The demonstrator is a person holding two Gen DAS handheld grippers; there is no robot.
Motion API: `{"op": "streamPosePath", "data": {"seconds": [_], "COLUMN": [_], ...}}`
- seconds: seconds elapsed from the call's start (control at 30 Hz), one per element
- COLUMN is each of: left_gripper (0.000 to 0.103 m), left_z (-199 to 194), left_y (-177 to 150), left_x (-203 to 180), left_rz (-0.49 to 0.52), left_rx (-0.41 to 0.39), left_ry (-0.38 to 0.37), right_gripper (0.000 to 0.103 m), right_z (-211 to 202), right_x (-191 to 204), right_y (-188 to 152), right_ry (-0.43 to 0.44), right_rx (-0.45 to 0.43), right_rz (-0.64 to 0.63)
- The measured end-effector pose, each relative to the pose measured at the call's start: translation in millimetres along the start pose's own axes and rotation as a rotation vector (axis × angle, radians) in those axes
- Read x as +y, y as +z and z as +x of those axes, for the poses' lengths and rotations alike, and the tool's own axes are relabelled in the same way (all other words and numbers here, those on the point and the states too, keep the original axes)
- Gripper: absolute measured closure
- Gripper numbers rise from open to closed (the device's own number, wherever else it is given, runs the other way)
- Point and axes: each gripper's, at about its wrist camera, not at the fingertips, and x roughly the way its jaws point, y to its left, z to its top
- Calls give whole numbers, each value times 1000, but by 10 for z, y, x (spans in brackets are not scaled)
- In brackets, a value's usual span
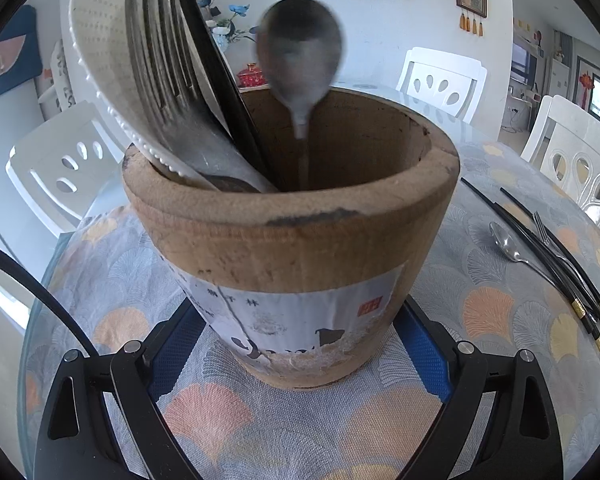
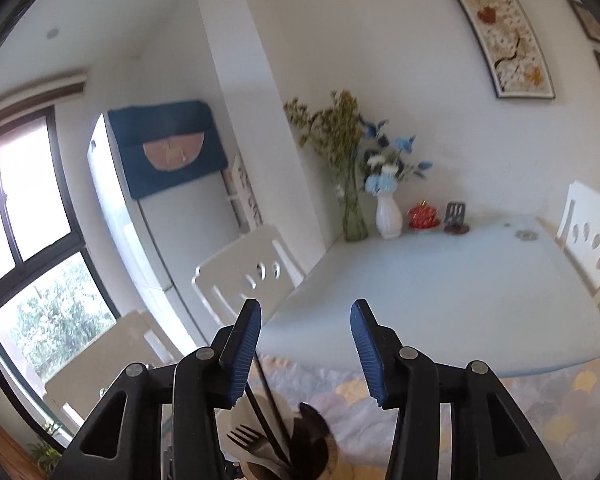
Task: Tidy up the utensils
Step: 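Open the right gripper to drop the metal spoon into the holder, then move the right gripper to the second metal spoon and grasp it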
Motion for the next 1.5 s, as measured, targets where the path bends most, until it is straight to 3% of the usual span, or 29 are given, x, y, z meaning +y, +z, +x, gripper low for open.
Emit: {"op": "streamPosePath", "data": {"seconds": [0.4,0.53,0.67,0.87,1.07,1.3,1.5], "left_gripper": [9,9,9,8,8,8,8], "left_z": [-1,9,27,33,34,34,36], "left_y": [2,-2,3,8,10,10,11], "left_x": [-2,-8,-21,-34,-38,-39,-39], "left_rz": [0,2,6,9,9,9,9], "left_rx": [0,2,5,6,6,6,6], "left_ry": [0,6,12,16,16,16,15], "right_gripper": [46,45,44,44,48,57,59], "right_z": [-1144,-1464,-1658,-1557,-1050,-347,-57], "right_x": [-70,-126,-288,-740,-1249,-1408,-1478], "right_y": [596,693,684,355,-296,-981,-1343], "right_ry": [-91,-135,-166,-238,-226,-157,-122], "right_rx": [-236,-278,-257,-74,251,560,703], "right_rz": [-59,-83,-54,34,159,103,76]}}
